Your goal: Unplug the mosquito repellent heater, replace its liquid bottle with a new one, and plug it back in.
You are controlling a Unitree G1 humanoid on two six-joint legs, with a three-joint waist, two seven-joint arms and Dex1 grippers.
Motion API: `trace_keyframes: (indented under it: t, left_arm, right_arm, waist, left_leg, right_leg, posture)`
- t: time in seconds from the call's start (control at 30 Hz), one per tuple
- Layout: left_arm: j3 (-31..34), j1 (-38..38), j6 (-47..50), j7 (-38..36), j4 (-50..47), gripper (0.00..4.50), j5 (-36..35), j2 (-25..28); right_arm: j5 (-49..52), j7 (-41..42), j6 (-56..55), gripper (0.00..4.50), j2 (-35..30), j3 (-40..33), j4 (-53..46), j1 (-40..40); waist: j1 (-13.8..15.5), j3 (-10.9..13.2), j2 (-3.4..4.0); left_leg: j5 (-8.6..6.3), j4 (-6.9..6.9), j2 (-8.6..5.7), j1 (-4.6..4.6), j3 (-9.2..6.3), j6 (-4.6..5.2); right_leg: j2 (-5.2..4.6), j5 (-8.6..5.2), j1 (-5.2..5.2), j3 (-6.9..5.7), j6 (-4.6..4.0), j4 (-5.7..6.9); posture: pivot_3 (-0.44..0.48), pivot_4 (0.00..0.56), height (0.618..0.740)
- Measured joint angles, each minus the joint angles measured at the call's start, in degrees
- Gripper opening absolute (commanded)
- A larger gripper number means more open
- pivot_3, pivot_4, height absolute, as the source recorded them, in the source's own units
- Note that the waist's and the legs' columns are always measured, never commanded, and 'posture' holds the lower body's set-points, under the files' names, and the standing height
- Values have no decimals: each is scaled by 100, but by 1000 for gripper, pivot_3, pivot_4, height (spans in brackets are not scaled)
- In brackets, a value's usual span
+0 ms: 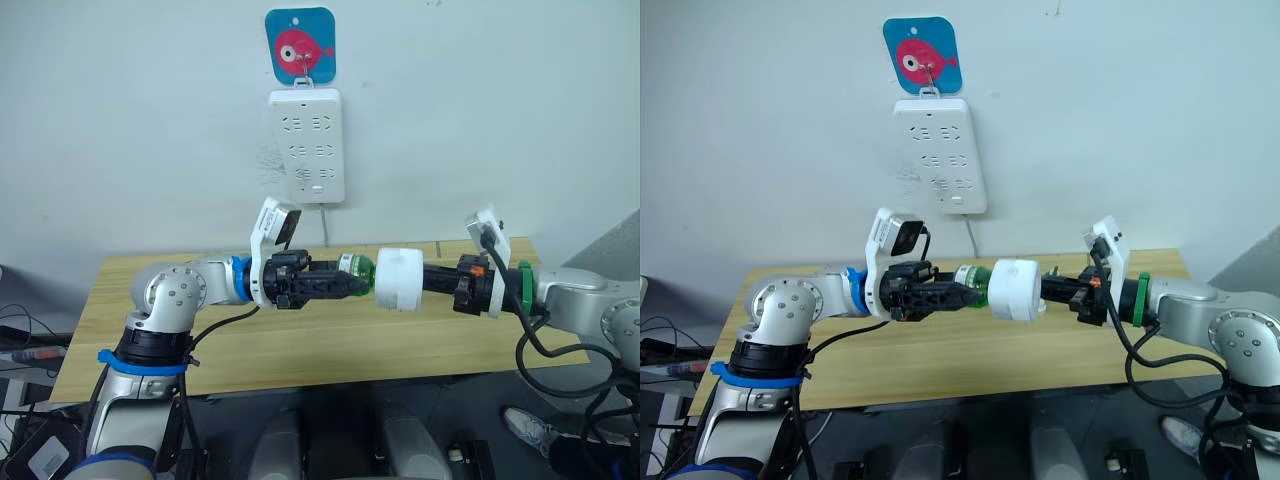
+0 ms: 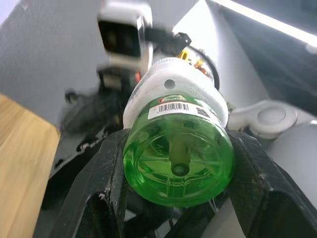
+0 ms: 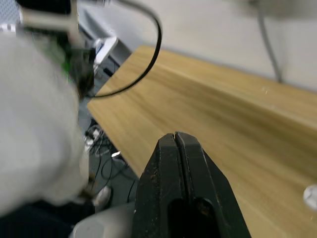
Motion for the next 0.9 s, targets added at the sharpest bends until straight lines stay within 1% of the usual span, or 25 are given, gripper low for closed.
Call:
trace_keyframes:
  t: [0.2, 0.33, 0.67, 0.8, 0.9]
  left_arm:
    - [177, 0, -82, 231, 72, 2343, 10, -98]
    - [143, 2, -159, 346, 157, 2343, 156, -182]
    - [-42, 31, -595, 294, 167, 2343, 695, -207]
    - [-134, 83, -764, 175, 153, 2343, 858, -170]
    - [-244, 117, -989, 27, 86, 2342, 1050, -34]
  right_arm:
    - [722, 12, 123, 0, -75, -33, -278, 11]
    - [1123, -52, 33, 0, -69, -132, -406, -31]
    - [1757, -374, -207, 0, -133, -139, -467, -62]
    - [1955, -559, -245, 0, -145, -120, -452, -63]
    - [2185, -726, -274, 0, -146, -105, -340, -108]
  waist:
    - [-3, 0, 0]
    - [-3, -1, -2]
    - [-4, -1, -2]
    - [-4, -1, -2]
    - [-5, -1, -2]
  left_leg:
    - [0, 0, -1, 0, 1, 0]
    - [0, 0, -1, 0, 1, 0]
    - [0, 0, -1, 0, 1, 0]
    - [0, 0, 0, 0, 1, 0]
    - [0, 0, 0, 0, 3, 0]
  right_leg:
    - [0, 0, 0, 1, 0, -1]
    - [-1, 0, 0, 0, 0, -1]
    - [0, 0, 0, 1, 0, -1]
    - [0, 0, 0, 1, 0, -1]
    - [0, 0, 0, 2, 0, -2]
  posture:
    - [-220, 177, 740]
    - [-222, 178, 740]
    - [-220, 180, 740]
    - [-220, 181, 740]
    - [-220, 182, 740]
